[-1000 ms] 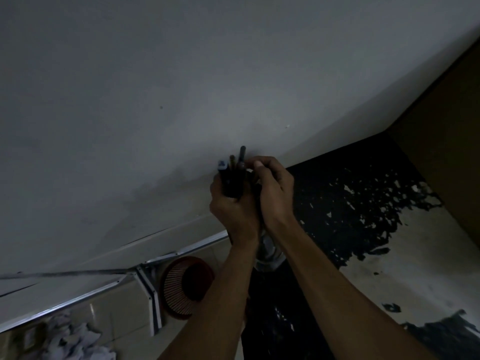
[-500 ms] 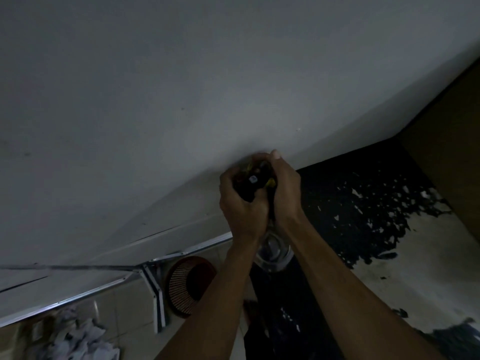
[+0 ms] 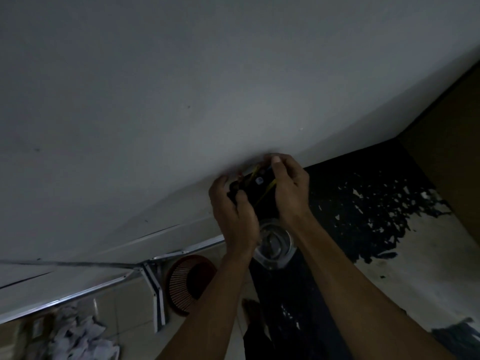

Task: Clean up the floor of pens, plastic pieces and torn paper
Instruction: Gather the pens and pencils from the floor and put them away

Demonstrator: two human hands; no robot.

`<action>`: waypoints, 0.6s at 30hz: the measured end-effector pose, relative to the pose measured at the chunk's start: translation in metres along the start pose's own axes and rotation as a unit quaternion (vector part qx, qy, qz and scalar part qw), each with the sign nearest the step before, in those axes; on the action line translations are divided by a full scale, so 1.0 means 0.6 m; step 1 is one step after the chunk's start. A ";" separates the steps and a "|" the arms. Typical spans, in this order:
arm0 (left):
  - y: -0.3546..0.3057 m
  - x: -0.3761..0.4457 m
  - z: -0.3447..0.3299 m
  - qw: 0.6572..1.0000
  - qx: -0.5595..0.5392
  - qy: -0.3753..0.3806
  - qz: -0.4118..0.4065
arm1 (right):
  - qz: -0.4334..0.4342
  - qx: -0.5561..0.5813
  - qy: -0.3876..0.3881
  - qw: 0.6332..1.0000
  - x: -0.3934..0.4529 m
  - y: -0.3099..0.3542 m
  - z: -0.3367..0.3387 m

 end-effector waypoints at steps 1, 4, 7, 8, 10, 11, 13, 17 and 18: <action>0.006 0.003 0.000 0.999 0.021 -0.002 0.035 | 0.005 -0.008 -0.003 1.000 0.001 0.000 0.001; 0.018 0.009 -0.015 0.992 0.065 0.050 0.091 | 0.011 -0.010 0.011 1.000 0.000 0.000 -0.004; 0.022 0.011 -0.028 0.989 0.064 0.088 0.104 | 0.058 -0.053 0.053 0.996 -0.014 0.015 -0.018; 0.026 0.012 -0.033 0.987 0.055 0.099 0.111 | 0.085 -0.080 0.075 0.990 -0.020 0.020 -0.025; 0.036 0.015 -0.041 0.985 0.026 0.116 0.129 | 0.134 -0.151 0.124 0.971 -0.031 0.023 -0.039; 0.040 0.015 -0.043 0.983 0.011 0.123 0.137 | 0.148 -0.188 0.147 0.960 -0.036 0.021 -0.046; 0.043 0.013 -0.044 0.980 -0.011 0.135 0.143 | 0.158 -0.237 0.172 0.943 -0.037 0.016 -0.052; 0.034 0.011 -0.046 0.978 -0.044 0.142 0.149 | 0.138 -0.208 0.151 0.957 -0.031 0.023 -0.041; 0.035 0.012 -0.044 0.976 -0.054 0.140 0.160 | 0.126 -0.192 0.137 0.964 -0.029 0.023 -0.036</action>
Point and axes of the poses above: each hand's wrist, its own x-axis towards the middle knuckle, its own z-axis out of the back of the hand, y = z × x, the point moved 8 cm from there along x, towards the middle knuckle, and after that the axes turned 4 degrees about -y, right-handed, at the moved point
